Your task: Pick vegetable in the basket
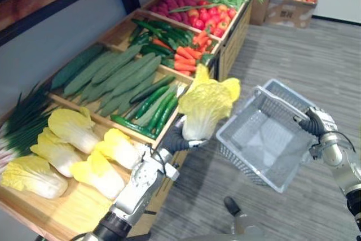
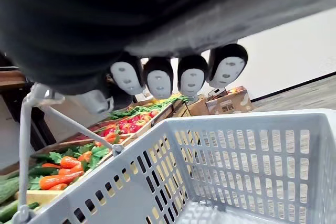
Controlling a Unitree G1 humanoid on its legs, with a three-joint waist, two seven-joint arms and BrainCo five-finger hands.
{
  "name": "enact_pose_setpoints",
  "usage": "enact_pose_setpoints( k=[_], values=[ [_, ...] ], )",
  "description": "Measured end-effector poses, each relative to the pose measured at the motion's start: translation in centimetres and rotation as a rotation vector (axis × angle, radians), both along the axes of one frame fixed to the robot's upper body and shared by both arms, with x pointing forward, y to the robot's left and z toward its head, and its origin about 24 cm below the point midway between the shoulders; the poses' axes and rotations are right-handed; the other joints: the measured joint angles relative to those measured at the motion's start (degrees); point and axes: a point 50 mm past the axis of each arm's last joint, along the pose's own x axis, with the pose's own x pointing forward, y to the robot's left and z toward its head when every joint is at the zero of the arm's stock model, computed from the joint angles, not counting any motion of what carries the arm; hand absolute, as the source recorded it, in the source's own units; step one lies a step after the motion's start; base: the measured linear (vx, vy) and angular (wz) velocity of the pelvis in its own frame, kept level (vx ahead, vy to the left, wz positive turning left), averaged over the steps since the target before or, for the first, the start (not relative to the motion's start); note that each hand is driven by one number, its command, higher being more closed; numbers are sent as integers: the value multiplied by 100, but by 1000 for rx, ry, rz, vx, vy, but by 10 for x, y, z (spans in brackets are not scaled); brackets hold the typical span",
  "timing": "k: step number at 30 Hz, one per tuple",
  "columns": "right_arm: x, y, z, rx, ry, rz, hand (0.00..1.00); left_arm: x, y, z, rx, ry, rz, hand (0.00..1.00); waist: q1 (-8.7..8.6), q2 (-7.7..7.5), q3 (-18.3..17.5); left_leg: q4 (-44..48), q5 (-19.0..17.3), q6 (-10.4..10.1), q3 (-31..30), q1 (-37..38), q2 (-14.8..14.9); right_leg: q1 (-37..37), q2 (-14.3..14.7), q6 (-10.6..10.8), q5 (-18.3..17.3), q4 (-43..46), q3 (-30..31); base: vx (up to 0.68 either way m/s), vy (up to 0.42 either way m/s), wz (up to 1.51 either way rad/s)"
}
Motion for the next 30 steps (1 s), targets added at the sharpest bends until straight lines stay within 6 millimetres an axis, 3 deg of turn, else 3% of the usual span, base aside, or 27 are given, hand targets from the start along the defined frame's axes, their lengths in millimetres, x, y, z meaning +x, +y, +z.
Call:
enact_pose_setpoints(
  k=[8, 14, 21, 30],
  values=[
    [2, 13, 10, 16, -24, 66, 100, -4, -23, 0, 57, -14, -152, 100, 59, 34, 100, 249, -52, -26, 32, -105, 159, -97, 69, -10, 8, 87, 7, -46, -41, -2],
    [2, 35, 16, 5, -37, 189, 100, -11, -31, -10, 172, -22, -241, 100, 60, 33, 100, 304, -73, -46, 30, -103, 190, -103, 83, -10, 7, 146, 6, -52, -26, 0],
    [0, 58, 16, 20, -20, 306, 100, 5, -30, -35, 431, -45, -243, 100, 31, 14, 111, 458, -139, -28, -54, -188, 279, -110, 56, -17, 9, 128, -70, -41, -9, 5],
    [4, 83, 9, -4, 44, 419, 100, 20, -29, -57, 602, -46, -191, 100, -119, -19, 130, 358, -134, -12, -171, -198, 149, -93, -22, -16, 11, 48, -109, -19, 3, 3]
  ],
)
